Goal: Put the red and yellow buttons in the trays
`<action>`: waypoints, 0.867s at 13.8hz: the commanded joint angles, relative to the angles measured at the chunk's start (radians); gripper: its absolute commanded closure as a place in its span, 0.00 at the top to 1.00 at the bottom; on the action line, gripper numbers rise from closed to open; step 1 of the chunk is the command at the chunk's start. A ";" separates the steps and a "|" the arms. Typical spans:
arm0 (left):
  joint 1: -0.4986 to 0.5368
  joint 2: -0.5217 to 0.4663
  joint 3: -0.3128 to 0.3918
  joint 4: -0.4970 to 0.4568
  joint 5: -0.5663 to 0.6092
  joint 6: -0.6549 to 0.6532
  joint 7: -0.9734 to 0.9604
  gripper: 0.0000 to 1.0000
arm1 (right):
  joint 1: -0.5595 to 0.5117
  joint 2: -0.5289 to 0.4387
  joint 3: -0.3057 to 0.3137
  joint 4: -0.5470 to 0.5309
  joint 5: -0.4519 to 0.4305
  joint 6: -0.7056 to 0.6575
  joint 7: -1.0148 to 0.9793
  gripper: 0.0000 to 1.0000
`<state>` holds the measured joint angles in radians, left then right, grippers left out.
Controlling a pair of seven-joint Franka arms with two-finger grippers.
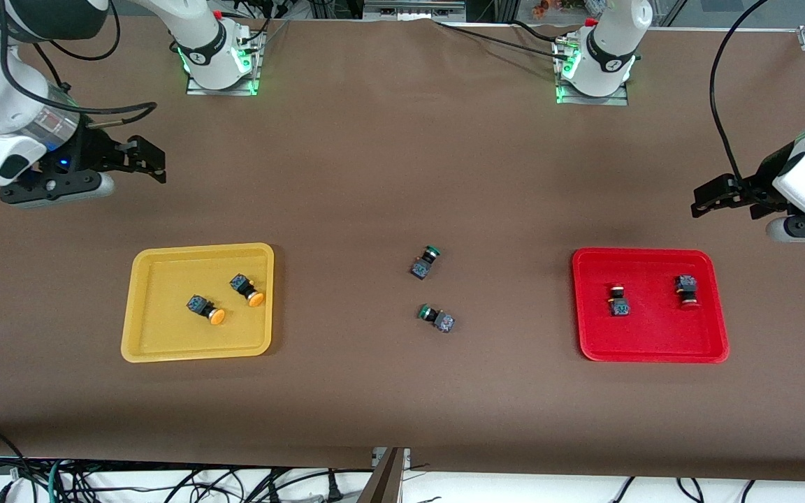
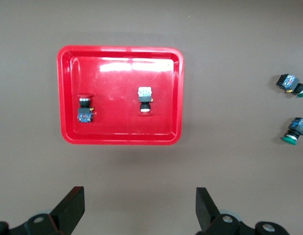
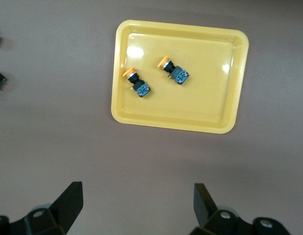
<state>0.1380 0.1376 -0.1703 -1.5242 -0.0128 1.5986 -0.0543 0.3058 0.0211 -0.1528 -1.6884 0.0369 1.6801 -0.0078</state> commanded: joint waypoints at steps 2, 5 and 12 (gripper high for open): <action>-0.003 -0.042 0.008 -0.044 -0.019 0.018 -0.006 1.00 | -0.181 0.049 0.147 0.084 0.000 -0.074 -0.039 1.00; -0.032 -0.085 0.018 -0.060 -0.016 -0.069 -0.016 1.00 | -0.172 0.071 0.151 0.114 0.018 -0.077 -0.077 1.00; -0.116 -0.115 0.120 -0.117 -0.015 -0.060 -0.006 1.00 | -0.182 0.086 0.147 0.154 0.008 -0.083 -0.093 1.00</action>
<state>0.0372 0.0548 -0.0666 -1.6035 -0.0129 1.5263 -0.0671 0.1392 0.0921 -0.0136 -1.5642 0.0415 1.6235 -0.0873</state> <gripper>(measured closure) 0.000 0.000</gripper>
